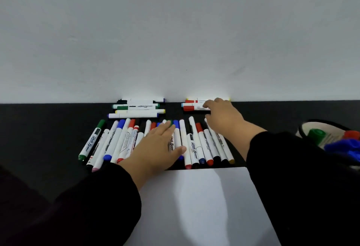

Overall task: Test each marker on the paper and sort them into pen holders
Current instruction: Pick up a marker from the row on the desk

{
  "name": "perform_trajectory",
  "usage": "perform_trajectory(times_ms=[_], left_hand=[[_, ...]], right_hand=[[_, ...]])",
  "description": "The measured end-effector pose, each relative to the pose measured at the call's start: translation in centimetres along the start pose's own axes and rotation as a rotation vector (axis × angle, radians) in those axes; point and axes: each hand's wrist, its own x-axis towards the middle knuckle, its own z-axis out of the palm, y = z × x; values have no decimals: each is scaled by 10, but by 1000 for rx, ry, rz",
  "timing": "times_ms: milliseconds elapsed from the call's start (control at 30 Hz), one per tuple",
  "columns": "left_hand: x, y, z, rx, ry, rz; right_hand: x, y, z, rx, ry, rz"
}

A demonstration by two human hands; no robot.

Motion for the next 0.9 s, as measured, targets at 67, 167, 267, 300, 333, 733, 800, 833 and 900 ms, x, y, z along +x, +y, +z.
perform_trajectory(times_ms=[67, 167, 267, 300, 333, 733, 800, 833, 900], left_hand=[[6, -6, 2, 23, -39, 6], [8, -10, 4, 45, -64, 9], [8, -11, 5, 58, -50, 20], [8, -12, 6, 61, -45, 22], [8, -13, 6, 62, -41, 23], [5, -10, 3, 73, -77, 15], [5, -8, 0, 81, -92, 6], [5, -8, -1, 83, -98, 1], [3, -4, -7, 79, -86, 3]], right_hand=[[19, 3, 10, -10, -23, -7], [41, 5, 19, -29, -63, -23], [53, 4, 27, -83, -65, -44], [56, 3, 30, -103, -57, -52], [58, 2, 32, -121, -47, -59], [63, 2, 34, -172, 14, -100], [58, 1, 30, -170, 64, -127], [54, -1, 27, -163, 86, -139], [41, -5, 18, -126, 119, -166]])
